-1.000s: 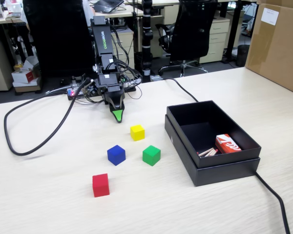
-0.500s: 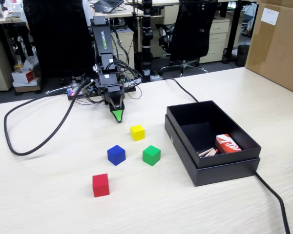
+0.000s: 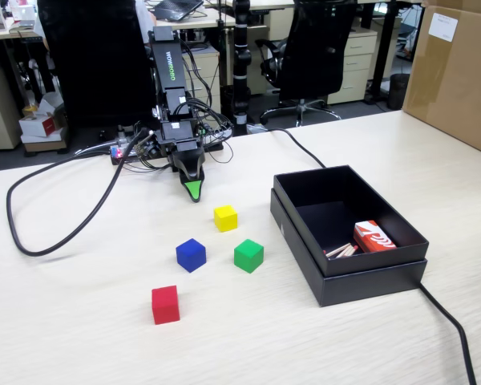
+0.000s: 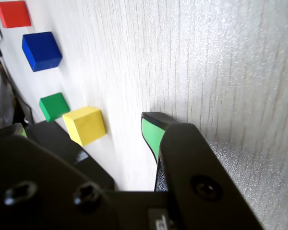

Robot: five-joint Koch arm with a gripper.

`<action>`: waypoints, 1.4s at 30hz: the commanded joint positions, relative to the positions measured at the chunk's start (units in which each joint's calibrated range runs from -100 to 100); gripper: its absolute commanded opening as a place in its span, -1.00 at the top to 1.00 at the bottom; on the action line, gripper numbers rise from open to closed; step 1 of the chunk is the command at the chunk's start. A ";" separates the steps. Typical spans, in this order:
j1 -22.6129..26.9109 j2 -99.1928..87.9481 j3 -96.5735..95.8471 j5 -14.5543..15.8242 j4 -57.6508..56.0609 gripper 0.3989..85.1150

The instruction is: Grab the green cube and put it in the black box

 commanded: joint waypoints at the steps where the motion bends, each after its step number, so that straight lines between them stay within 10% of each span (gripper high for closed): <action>1: 0.00 0.44 -0.48 -0.10 -1.93 -0.13; 42: 0.29 0.79 0.34 -0.29 -2.01 -0.12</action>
